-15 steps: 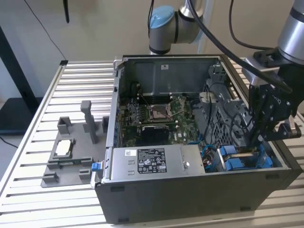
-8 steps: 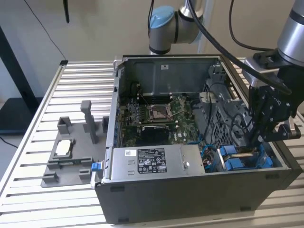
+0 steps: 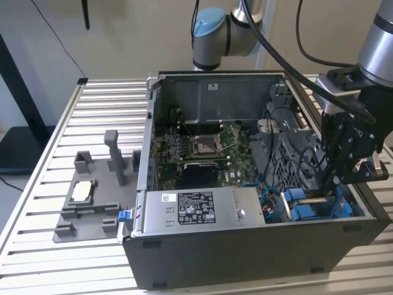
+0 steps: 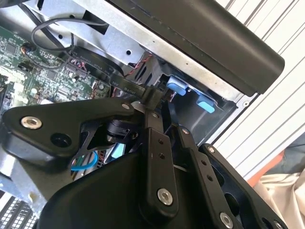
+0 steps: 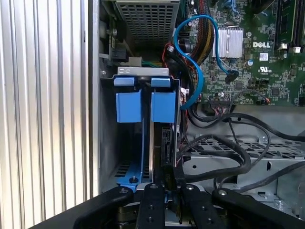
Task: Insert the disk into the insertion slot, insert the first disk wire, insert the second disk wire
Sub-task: 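Insert the first disk wire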
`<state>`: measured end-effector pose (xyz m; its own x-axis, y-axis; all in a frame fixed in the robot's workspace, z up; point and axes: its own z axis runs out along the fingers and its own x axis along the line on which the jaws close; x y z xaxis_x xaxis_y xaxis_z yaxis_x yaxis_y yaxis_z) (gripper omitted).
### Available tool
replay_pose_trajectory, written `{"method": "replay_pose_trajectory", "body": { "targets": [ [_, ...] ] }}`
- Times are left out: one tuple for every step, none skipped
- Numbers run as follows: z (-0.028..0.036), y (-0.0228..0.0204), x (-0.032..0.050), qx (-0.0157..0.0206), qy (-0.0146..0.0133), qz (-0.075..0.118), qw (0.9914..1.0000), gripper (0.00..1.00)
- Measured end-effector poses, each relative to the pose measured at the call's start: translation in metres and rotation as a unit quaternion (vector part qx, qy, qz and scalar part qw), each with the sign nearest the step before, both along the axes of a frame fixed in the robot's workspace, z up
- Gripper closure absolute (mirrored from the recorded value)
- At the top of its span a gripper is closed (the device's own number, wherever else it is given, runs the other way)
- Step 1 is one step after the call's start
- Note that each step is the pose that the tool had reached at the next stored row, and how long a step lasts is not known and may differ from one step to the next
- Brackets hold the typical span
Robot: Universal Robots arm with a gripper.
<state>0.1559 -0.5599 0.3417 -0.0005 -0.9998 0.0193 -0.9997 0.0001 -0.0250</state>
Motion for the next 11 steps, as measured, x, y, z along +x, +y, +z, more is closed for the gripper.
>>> {"method": "replay_pose_trajectory", "body": {
  "targets": [
    [0.0000,0.0000,0.0000,0.0001,-0.0002,0.000,1.00000,0.81],
    [0.0000,0.0001,0.0000,0.0002,-0.0004,0.000,1.00000,0.81],
    [-0.0002,0.0002,0.0001,0.0004,-0.0007,0.000,1.00000,0.81],
    [-0.0002,0.0005,0.0000,0.0005,-0.0010,0.000,1.00000,0.81],
    [-0.0001,0.0006,0.0000,0.0005,-0.0011,0.000,1.00000,0.81],
    [-0.0003,0.0012,0.0000,0.0009,-0.0019,0.000,1.00000,0.81],
    [-0.0005,0.0013,-0.0002,0.0009,-0.0020,0.000,1.00000,0.81],
    [-0.0006,0.0013,-0.0004,0.0009,-0.0020,0.000,1.00000,0.81],
    [-0.0006,0.0013,-0.0005,0.0009,-0.0020,0.000,1.00000,0.81],
    [-0.0007,0.0013,-0.0008,0.0009,-0.0020,0.000,1.00000,0.81],
    [-0.0009,0.0013,-0.0009,0.0009,-0.0020,0.000,1.00000,0.81]
  ]
}}
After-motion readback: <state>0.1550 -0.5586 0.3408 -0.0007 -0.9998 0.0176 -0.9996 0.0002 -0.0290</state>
